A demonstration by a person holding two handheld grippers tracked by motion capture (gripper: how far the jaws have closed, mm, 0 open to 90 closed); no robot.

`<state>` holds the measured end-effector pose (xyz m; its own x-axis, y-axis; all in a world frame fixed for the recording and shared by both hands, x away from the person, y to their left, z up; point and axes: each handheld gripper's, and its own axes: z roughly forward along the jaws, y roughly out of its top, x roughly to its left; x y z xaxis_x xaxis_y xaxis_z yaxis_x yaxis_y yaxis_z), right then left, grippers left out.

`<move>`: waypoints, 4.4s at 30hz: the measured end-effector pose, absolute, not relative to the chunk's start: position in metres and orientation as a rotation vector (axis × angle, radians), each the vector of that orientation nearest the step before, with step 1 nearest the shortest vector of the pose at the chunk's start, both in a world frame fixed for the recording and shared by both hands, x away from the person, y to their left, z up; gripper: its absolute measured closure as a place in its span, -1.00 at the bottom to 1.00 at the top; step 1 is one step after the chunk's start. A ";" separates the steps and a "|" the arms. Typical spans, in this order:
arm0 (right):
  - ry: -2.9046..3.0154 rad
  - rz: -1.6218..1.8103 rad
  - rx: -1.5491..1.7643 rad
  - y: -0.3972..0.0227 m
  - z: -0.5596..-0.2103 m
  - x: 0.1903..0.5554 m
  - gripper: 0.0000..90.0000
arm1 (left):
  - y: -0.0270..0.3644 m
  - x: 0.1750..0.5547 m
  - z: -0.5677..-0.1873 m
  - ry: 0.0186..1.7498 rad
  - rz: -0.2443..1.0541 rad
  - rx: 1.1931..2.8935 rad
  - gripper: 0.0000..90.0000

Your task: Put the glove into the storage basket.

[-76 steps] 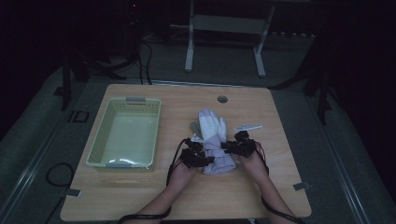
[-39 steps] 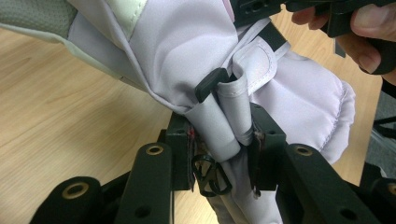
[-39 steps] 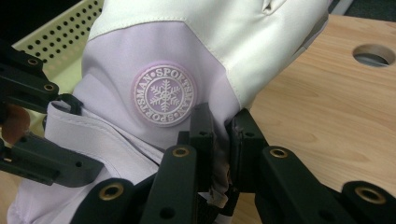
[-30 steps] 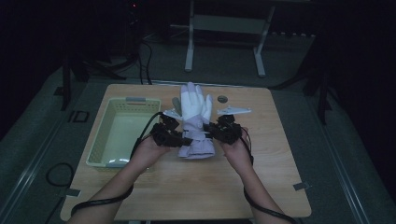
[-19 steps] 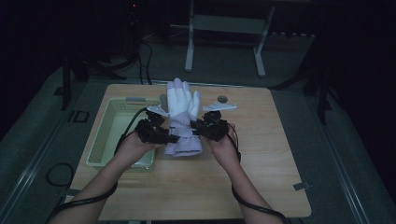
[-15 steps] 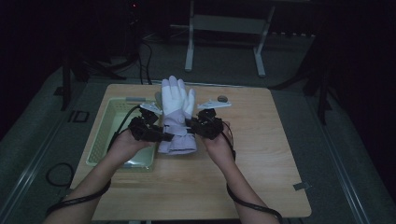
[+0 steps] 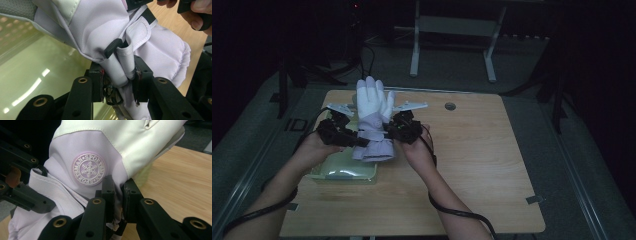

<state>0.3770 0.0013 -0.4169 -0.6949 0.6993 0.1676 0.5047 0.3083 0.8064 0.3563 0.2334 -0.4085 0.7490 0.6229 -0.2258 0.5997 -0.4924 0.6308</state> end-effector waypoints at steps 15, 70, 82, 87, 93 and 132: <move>2.447 1.288 1.089 0.074 -0.447 0.384 0.81 | 0.296 0.356 -0.443 0.990 0.009 2.239 0.50; 2.621 1.214 0.970 0.015 -0.465 0.394 -0.68 | 0.253 0.335 -0.472 1.222 0.277 1.930 -0.95; 2.599 1.147 0.964 -0.029 -0.471 0.390 -0.68 | 0.203 0.321 -0.477 1.129 0.303 1.951 -0.95; 2.592 1.148 0.970 -0.046 -0.476 0.386 -0.68 | 0.184 0.312 -0.472 1.065 0.331 1.939 -0.95; 2.588 1.142 0.985 -0.066 -0.482 0.382 -0.68 | 0.162 0.305 -0.471 1.001 0.288 1.960 -0.95; 2.540 1.151 0.946 -0.185 -0.538 0.354 -0.69 | 0.046 0.294 -0.530 0.742 0.152 2.079 -0.95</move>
